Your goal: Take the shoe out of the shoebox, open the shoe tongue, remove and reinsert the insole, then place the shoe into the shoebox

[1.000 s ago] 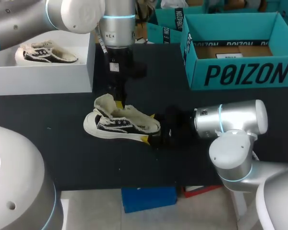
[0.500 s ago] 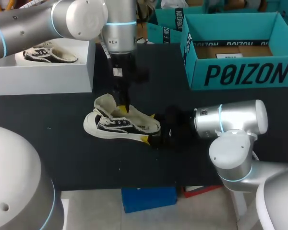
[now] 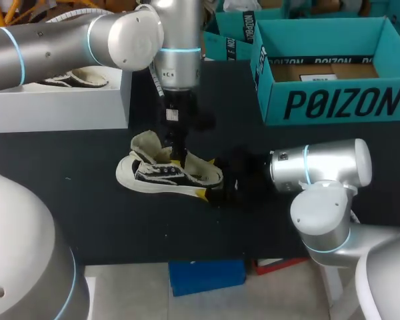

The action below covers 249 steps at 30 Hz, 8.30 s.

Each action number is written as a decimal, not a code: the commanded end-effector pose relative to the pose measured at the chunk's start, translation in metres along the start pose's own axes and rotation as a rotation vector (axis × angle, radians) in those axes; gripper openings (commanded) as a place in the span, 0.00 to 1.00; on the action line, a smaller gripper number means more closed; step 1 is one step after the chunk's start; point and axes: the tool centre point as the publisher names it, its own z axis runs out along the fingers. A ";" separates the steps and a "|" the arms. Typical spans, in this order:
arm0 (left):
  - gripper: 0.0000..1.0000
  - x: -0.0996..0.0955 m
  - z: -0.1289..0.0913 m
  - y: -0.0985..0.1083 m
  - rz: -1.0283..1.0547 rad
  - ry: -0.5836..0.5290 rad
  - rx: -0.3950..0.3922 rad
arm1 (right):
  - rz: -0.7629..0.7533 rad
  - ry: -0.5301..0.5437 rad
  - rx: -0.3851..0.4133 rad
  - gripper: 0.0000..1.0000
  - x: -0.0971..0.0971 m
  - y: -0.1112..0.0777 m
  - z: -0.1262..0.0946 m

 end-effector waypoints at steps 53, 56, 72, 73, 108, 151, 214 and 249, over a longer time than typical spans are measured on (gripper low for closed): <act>0.00 -0.011 0.057 0.013 -0.107 -0.098 -0.004 | 0.001 -0.009 -0.006 0.00 -0.002 -0.009 0.016; 0.00 -0.013 0.058 0.014 -0.107 -0.106 -0.012 | 0.001 -0.009 -0.006 0.00 -0.002 -0.009 0.016; 0.32 -0.015 0.057 0.014 -0.072 -0.162 -0.079 | 0.001 -0.009 -0.006 0.00 -0.002 -0.009 0.016; 0.31 -0.015 0.056 0.014 -0.072 -0.175 -0.106 | 0.001 -0.009 -0.006 0.00 -0.002 -0.009 0.016; 0.20 -0.016 0.083 0.074 -0.166 -0.875 -0.465 | 0.001 -0.009 -0.006 0.00 -0.002 -0.009 0.016; 0.00 0.006 0.012 0.072 0.014 -0.773 -0.144 | 0.001 -0.009 -0.006 0.00 -0.002 -0.009 0.016; 0.00 0.023 -0.048 0.012 0.045 -0.340 0.023 | 0.001 -0.009 -0.006 0.00 -0.002 -0.009 0.016; 0.00 -0.013 0.013 0.007 -0.081 -0.306 0.042 | 0.001 -0.009 -0.006 0.00 -0.002 -0.009 0.016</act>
